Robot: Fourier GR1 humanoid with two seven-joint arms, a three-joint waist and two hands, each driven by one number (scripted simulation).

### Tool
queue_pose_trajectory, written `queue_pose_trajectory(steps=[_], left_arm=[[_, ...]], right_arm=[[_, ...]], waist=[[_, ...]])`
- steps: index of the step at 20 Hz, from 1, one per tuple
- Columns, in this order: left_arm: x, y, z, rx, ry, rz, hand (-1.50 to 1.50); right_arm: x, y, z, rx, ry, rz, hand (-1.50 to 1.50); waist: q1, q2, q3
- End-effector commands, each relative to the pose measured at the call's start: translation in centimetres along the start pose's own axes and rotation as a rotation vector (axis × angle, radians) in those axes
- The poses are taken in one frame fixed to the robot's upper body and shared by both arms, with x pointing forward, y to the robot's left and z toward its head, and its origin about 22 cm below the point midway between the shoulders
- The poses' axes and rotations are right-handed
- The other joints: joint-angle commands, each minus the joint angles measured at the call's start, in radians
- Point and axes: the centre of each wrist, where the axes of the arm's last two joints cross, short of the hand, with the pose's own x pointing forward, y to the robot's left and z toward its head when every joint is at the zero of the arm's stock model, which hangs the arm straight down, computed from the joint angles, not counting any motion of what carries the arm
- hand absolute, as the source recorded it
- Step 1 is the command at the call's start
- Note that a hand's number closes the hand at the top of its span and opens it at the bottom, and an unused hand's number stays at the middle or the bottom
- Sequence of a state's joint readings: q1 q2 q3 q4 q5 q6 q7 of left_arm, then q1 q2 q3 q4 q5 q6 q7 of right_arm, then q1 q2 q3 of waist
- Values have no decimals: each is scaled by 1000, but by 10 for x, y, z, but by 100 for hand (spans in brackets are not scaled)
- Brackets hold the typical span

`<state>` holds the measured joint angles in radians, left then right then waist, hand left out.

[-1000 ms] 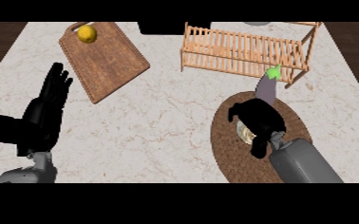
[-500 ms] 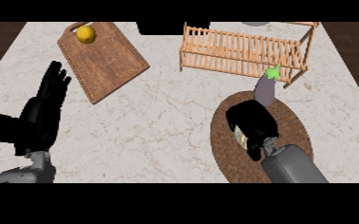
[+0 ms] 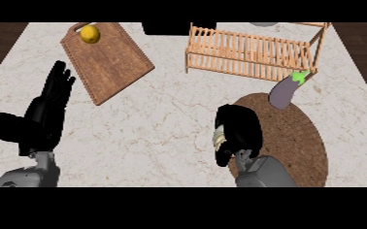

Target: Pick the cupcake from the placemat and place it in the tiered shelf

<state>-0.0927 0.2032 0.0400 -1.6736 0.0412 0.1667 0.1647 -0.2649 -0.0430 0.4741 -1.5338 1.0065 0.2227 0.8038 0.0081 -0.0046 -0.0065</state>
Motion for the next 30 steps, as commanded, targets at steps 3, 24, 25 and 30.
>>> queue_pose_trajectory(steps=[3, 24, 25, 30], left_arm=[[-3, 1, 1, -4, 0, -1, 0], [-3, -9, 13, 15, 8, -1, 0], [1, -17, 12, 2, 3, -7, 0], [-3, -4, 8, 12, 3, -16, 0]], right_arm=[[56, -45, 43, -159, -3, -293, 150], [66, -180, 62, -633, 185, -454, 150], [61, -193, 61, -650, 175, -493, 150], [43, -182, 23, -681, 198, -499, 150]], waist=[[15, -1, 6], [-4, 1, 6], [-7, 1, 6], [-4, 5, 6]])
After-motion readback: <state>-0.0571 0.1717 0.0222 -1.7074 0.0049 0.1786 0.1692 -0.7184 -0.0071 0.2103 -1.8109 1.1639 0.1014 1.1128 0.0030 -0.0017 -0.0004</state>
